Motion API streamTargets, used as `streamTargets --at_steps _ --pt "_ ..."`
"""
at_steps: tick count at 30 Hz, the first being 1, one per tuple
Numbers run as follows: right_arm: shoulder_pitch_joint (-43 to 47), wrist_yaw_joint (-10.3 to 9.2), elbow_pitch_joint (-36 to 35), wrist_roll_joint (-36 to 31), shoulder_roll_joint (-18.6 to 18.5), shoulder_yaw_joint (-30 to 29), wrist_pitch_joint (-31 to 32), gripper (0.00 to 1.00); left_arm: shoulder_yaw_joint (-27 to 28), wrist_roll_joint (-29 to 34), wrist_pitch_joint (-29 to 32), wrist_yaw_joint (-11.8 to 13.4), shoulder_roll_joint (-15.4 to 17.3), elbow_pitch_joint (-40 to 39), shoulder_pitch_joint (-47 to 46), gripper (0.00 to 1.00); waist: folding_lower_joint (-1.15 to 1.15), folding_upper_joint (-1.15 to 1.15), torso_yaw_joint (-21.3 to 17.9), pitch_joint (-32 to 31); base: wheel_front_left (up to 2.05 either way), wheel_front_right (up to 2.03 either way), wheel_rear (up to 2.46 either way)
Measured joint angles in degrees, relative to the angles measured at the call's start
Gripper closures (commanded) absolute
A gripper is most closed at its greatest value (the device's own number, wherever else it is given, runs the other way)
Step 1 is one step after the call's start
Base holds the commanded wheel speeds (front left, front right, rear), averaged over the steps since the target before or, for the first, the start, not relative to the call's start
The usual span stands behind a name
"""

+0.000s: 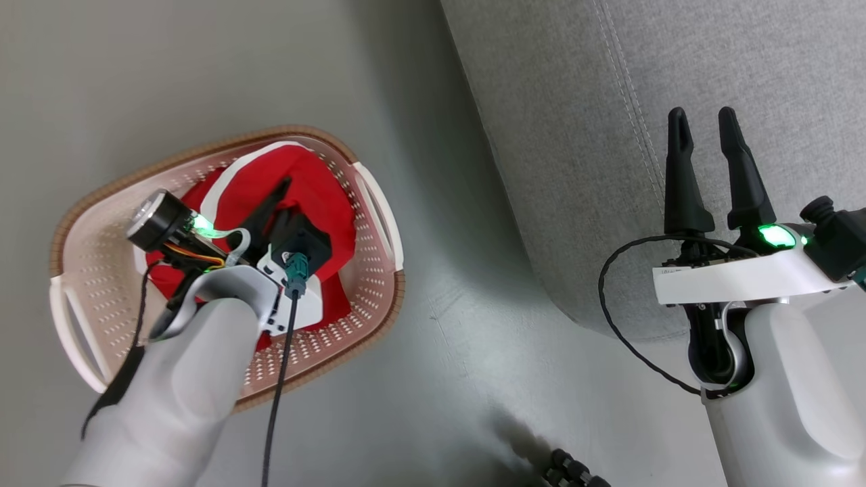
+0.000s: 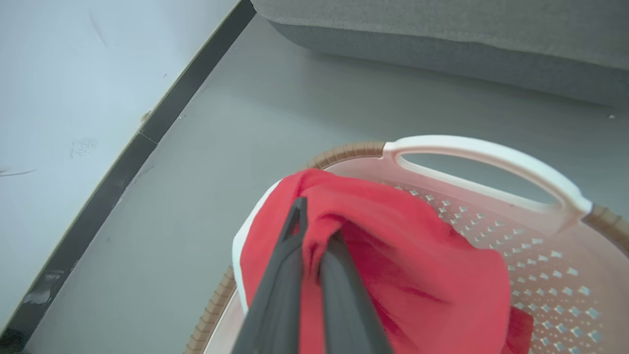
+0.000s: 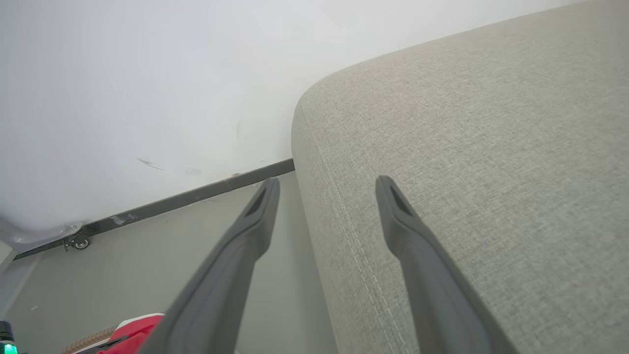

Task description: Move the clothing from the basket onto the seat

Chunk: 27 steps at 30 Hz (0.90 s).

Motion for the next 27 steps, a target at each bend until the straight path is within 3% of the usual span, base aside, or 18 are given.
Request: streamTargets --at_steps 15,27 --pt "-0.3 0.0 1.38 -4.99 -0.07 -1.93 -0.01 0.0 5.82 -9.64 -1.7 1.94 -6.26 -4.8 4.66 1.0 -0.01 0.0 4.19 -6.23 0.0 0.0 0.0" --pt "-0.12 0.0 3.11 -8.33 -0.25 -2.55 -0.02 0.0 9.25 -15.36 -1.94 2.45 -7.01 -10.2 8.78 1.0 -0.01 0.0 8.21 -13.0 0.0 0.0 0.0"
